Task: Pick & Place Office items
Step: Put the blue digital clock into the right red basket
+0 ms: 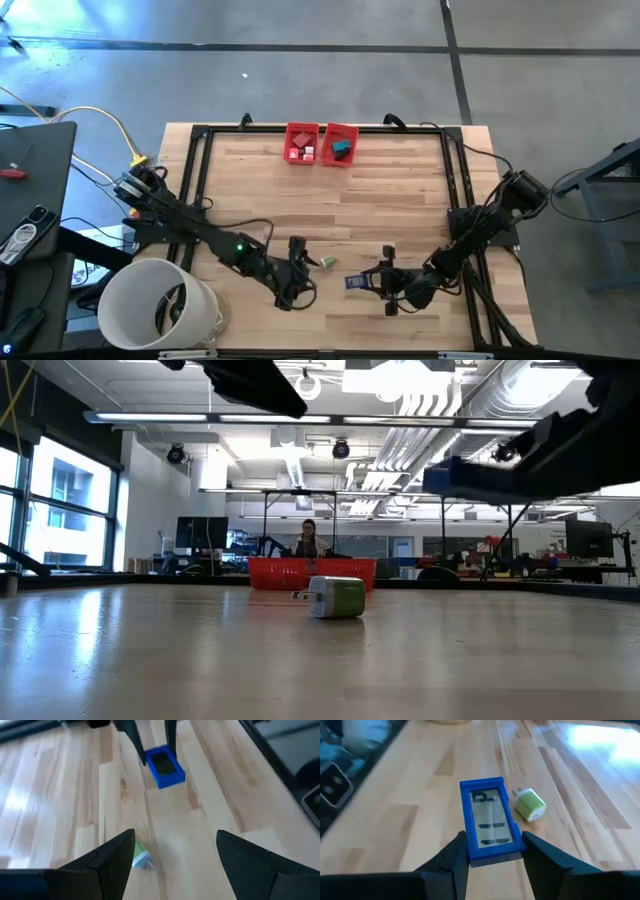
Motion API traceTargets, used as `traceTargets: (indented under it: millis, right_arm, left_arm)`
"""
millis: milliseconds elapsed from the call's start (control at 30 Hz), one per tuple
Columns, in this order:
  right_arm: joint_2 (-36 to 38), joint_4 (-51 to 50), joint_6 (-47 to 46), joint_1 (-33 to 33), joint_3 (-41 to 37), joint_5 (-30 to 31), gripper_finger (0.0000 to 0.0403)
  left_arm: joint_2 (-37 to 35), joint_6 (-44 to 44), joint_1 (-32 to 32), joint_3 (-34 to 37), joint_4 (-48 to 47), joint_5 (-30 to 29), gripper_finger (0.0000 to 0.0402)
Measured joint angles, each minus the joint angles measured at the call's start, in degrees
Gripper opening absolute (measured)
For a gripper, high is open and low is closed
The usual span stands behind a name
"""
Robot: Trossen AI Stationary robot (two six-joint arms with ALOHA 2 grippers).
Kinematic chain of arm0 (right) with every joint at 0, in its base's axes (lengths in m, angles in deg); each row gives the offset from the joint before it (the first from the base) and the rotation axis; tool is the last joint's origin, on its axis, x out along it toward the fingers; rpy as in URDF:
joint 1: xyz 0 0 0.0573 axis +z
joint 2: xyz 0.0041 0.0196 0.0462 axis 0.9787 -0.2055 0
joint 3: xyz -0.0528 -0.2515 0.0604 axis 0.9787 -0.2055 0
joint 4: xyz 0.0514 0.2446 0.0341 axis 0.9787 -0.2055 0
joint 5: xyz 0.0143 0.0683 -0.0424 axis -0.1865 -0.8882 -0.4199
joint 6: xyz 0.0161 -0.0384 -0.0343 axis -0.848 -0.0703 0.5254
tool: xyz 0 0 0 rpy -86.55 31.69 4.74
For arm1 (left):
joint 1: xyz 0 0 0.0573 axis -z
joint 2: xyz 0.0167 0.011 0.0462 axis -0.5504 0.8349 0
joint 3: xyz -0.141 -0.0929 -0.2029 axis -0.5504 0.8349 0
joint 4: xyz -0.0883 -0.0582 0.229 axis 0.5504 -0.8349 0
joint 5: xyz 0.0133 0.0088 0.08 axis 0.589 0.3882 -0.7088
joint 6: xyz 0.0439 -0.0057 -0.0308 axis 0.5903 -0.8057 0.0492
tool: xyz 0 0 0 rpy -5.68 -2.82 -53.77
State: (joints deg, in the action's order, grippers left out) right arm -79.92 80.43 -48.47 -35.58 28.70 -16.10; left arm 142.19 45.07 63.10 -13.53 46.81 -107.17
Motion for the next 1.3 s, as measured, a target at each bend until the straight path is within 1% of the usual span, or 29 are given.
traceTargets:
  millis: [200, 300, 433, 533, 700, 900, 1033, 1200, 1300]
  right_arm:
    - [0.0, 4.66, 0.06, -0.06, 0.09, -1.1, 0.0145]
    - [0.04, 6.5, 0.05, -0.02, 0.11, -1.52, 0.0145]
    - [0.05, 9.85, -0.11, -0.06, 0.11, -3.85, 0.0145]
    - [0.05, 13.09, 0.04, -0.06, 0.11, -5.87, 0.0145]
    - [0.07, 16.67, -0.19, -0.06, 0.13, -8.74, 0.0145]
    - [0.07, 18.29, -1.19, 0.2, 0.13, -8.97, 0.0145]
    - [0.07, 18.5, -1.99, 0.2, 0.13, -8.95, 0.0145]
    - [0.07, 18.48, -3.04, 0.16, 0.13, -8.66, 0.0145]
    - [0.07, 18.56, -3.21, -0.48, 0.13, -8.18, 0.0146]
  left_arm:
    - [5.11, 13.2, 0.81, 0.03, 8.5, -0.22, 0.0271]
    - [6.78, 18.29, 0.9, 0.04, 11.03, -0.24, 0.0271]
    - [8.49, 23.88, 0.84, 0.04, 13.8, -0.52, 0.0271]
    - [9.59, 29.99, 1.2, 0.02, 14.87, -0.6, 0.0271]
    - [10.9, 37.86, 1.34, 0.05, 20.19, -0.4, 0.0271]
    - [11.16, 45.55, 0.68, -0.04, 23.31, -4.97, 0.0271]
    - [11.16, 47.09, 0.03, -0.02, 23.85, -5.0, 0.0271]
    - [11.18, 48.37, -0.02, -0.02, 27.36, -4.97, 0.0271]
    - [11.18, 49.18, -0.02, -0.02, 28.84, -2.44, 0.0271]
